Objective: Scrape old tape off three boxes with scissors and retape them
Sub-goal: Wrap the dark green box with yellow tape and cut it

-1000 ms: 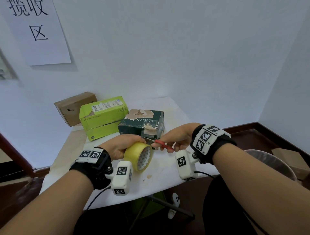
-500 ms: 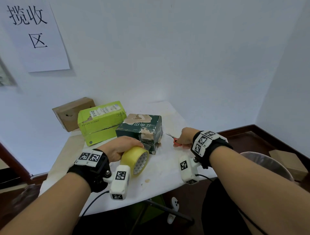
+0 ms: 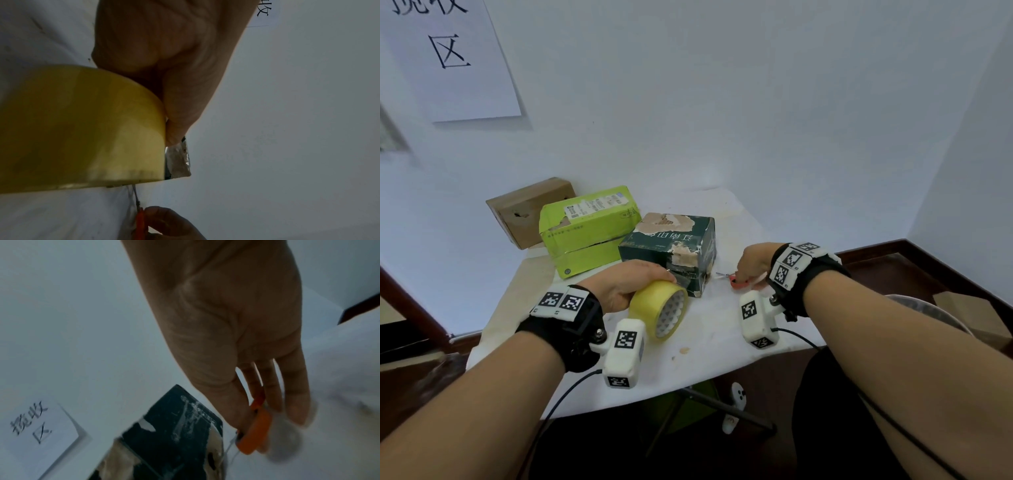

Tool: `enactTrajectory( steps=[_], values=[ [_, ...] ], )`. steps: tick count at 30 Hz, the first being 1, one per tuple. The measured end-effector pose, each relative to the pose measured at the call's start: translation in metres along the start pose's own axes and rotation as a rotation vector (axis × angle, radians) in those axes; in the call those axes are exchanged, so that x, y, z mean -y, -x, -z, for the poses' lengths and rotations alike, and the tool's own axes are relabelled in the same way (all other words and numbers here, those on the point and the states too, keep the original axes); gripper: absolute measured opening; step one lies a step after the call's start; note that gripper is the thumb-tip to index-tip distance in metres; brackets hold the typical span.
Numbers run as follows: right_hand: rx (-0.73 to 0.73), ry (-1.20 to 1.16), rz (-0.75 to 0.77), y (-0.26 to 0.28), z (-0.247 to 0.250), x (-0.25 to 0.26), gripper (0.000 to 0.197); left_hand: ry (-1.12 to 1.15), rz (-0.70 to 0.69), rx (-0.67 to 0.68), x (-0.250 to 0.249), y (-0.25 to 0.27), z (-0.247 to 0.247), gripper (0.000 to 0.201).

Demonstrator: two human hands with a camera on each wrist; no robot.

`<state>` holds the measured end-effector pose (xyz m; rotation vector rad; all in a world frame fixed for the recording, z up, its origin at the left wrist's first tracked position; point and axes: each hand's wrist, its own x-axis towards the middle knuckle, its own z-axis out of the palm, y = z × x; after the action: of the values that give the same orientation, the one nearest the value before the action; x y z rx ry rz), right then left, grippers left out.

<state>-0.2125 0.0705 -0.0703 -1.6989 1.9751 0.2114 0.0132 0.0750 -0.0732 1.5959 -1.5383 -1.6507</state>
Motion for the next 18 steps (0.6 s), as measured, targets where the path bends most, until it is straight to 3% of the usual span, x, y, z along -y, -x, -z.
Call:
enactTrajectory(
  steps=[4,5,7,9,11,14,18],
  values=[
    [0.0,-0.26,0.027,-0.001,-0.005,-0.005,0.006,0.008,-0.006,0.014,0.0,-0.002,-0.001,0.029],
    [-0.032,-0.311,0.024,-0.002,-0.004,-0.005,0.009,0.009,-0.008,0.009,0.0,-0.001,-0.001,0.026],
    [-0.254,-0.34,0.053,-0.007,0.0,-0.002,0.024,0.008,-0.007,0.001,-0.001,0.0,-0.002,0.018],
    [-0.571,-0.479,0.185,-0.002,0.008,0.008,0.022,0.008,-0.002,0.0,-0.001,0.0,-0.001,0.018],
    [-0.72,-0.607,0.383,0.007,0.014,0.022,0.015,0.009,0.003,0.006,0.0,0.0,0.0,0.026],
    [-0.624,-0.551,0.596,0.016,0.012,0.047,0.009,0.019,0.001,0.02,-0.001,0.002,-0.001,0.031],
    [-0.493,-0.307,0.615,0.005,-0.004,0.061,0.026,0.04,-0.01,0.031,0.001,0.005,-0.001,0.029]
  ],
)
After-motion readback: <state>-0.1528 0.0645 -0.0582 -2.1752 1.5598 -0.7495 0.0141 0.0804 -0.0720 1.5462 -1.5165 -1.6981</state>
